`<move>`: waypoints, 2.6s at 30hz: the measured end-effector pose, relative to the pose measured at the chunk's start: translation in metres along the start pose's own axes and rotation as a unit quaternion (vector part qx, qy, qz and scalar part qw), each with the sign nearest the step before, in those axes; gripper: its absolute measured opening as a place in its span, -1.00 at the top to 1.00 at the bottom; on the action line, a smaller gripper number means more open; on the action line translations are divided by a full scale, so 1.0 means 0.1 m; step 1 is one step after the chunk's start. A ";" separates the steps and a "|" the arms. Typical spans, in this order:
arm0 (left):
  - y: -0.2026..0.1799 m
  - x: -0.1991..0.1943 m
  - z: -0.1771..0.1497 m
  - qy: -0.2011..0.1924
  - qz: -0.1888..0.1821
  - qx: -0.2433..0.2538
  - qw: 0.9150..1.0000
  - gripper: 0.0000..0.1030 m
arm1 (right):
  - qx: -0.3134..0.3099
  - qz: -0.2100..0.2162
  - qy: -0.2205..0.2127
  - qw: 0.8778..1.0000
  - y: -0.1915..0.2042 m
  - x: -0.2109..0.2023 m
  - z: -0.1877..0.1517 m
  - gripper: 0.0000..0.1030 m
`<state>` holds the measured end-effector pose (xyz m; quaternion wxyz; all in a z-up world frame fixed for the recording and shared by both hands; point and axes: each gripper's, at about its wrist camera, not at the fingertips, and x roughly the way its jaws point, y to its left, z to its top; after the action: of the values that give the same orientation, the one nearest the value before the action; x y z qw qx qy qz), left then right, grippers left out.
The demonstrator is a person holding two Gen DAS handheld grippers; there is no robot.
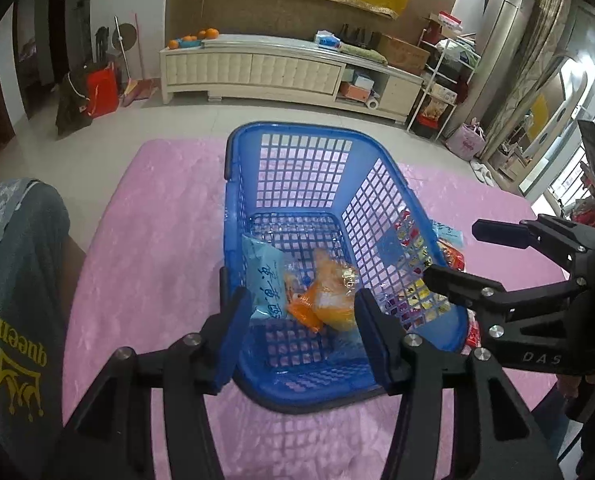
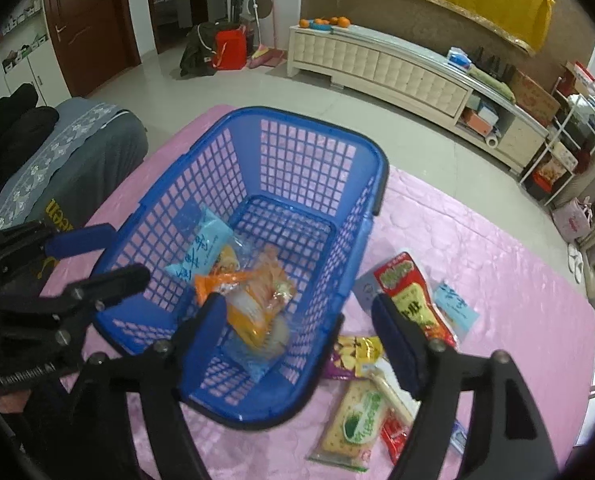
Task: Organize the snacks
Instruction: 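Open both tools to drop the snacks into the basket, then move both tools back toward the remaining snacks and cracker pack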
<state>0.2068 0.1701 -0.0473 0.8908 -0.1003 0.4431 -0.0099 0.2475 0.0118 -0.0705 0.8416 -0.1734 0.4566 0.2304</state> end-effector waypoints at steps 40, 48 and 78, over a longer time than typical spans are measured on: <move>-2.00 0.09 -0.72 0.048 -0.033 0.138 0.989 -0.41 | 0.124 -0.011 0.016 0.992 -1.29 -0.70 -1.61 -0.54; -2.12 0.35 -0.80 0.078 -0.026 0.142 0.987 -0.41 | 0.154 -0.006 0.035 0.987 -1.51 -0.54 -1.88 -0.54; -2.01 1.63 -0.88 0.168 0.026 0.121 0.978 -0.46 | 0.155 -0.019 0.078 0.985 -1.70 0.23 -2.08 -0.54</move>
<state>0.2505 -0.0592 -0.1899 0.8089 0.0230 0.5846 -0.0573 0.2079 -0.2297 -0.1850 0.8244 -0.0674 0.5476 0.1263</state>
